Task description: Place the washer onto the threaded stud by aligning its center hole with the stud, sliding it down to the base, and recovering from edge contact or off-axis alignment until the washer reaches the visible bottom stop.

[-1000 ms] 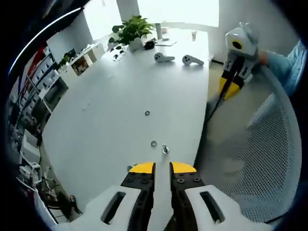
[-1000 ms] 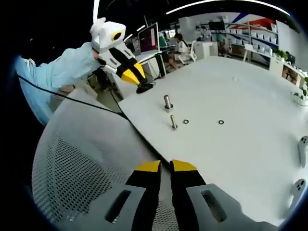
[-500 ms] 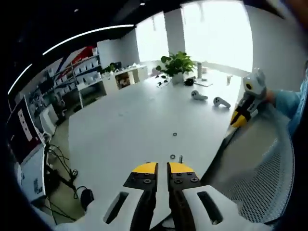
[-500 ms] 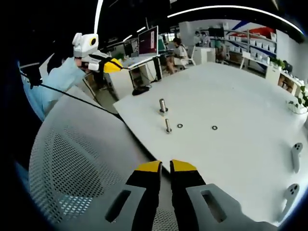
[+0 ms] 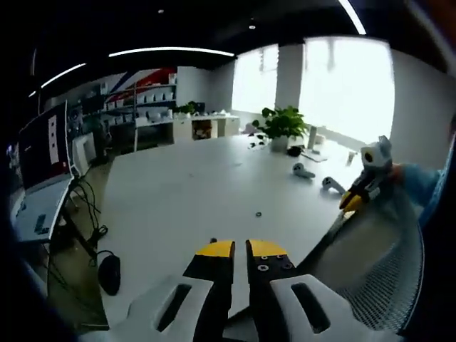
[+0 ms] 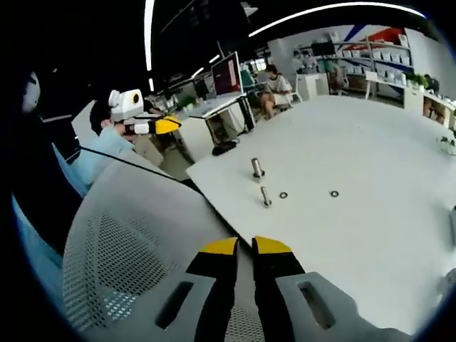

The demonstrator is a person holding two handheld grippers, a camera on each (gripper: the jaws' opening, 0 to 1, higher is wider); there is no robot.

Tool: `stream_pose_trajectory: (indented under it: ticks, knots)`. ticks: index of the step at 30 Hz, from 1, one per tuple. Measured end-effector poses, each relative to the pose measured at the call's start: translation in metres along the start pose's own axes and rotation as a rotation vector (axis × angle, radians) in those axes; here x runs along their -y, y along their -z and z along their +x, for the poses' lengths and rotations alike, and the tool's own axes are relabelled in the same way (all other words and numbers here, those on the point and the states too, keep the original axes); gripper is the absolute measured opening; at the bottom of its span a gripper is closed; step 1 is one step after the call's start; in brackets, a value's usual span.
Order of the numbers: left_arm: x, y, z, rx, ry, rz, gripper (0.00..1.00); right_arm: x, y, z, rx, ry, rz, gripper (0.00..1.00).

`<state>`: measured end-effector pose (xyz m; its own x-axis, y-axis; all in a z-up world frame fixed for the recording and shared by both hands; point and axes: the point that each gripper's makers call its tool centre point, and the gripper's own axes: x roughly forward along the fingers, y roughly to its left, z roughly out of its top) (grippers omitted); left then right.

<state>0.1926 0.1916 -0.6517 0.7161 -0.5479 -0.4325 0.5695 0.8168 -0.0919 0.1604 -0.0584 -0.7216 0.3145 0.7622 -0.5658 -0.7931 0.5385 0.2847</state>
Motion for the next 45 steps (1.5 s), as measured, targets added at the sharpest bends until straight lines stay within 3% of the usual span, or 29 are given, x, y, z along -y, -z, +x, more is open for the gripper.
stream_pose_trajectory:
  ticks: [3, 7, 12, 17, 20, 24, 29, 30, 31, 32, 34, 35, 37, 43, 45]
  knots:
    - [0.004, 0.001, 0.003, 0.014, 0.009, -0.019, 0.04, 0.001, -0.003, -0.003, 0.015, -0.007, 0.026, 0.10]
    - [0.014, 0.004, 0.007, 0.006, 0.036, -0.027, 0.03, 0.011, -0.011, -0.009, 0.052, 0.045, 0.044, 0.10]
    - [0.020, 0.005, 0.007, 0.015, 0.048, -0.028, 0.03, 0.020, -0.009, -0.016, 0.037, 0.124, 0.049, 0.09]
    - [0.025, 0.006, 0.006, 0.018, 0.047, -0.009, 0.02, 0.022, -0.014, -0.020, 0.077, 0.112, 0.062, 0.07]
    - [0.026, 0.004, 0.006, 0.029, 0.045, -0.006, 0.02, 0.030, -0.013, -0.022, 0.063, 0.141, 0.089, 0.03]
    - [0.023, 0.004, 0.006, 0.032, 0.024, 0.010, 0.01, 0.033, -0.012, -0.021, 0.040, 0.118, 0.104, 0.03]
    - [0.020, 0.001, 0.008, 0.048, 0.014, -0.016, 0.01, 0.041, -0.035, -0.023, 0.073, 0.121, 0.073, 0.03]
    - [0.020, 0.002, 0.010, 0.042, 0.019, -0.038, 0.00, 0.036, -0.049, -0.020, 0.126, 0.073, 0.064, 0.03]
    - [0.021, 0.003, 0.012, 0.038, 0.025, -0.037, 0.00, 0.036, -0.054, -0.019, 0.136, 0.059, 0.049, 0.03]
    - [0.021, 0.005, 0.015, 0.029, 0.022, -0.029, 0.00, 0.038, -0.054, -0.015, 0.108, 0.056, 0.019, 0.03]
    - [0.022, 0.008, 0.018, 0.008, 0.012, -0.003, 0.00, 0.047, -0.045, -0.008, -0.022, 0.081, -0.074, 0.03]
    - [0.022, 0.009, 0.019, 0.006, 0.011, -0.004, 0.00, 0.050, -0.046, -0.005, -0.036, 0.087, -0.110, 0.03]
    - [0.020, 0.011, 0.020, -0.003, 0.011, -0.017, 0.00, 0.052, -0.051, 0.003, -0.043, 0.068, -0.093, 0.03]
    - [0.021, 0.017, 0.026, -0.032, 0.003, -0.012, 0.00, 0.059, -0.046, 0.016, -0.199, 0.029, -0.126, 0.06]
    - [0.020, 0.025, 0.028, -0.068, -0.010, 0.039, 0.00, 0.065, -0.046, 0.020, -0.227, 0.039, -0.138, 0.07]
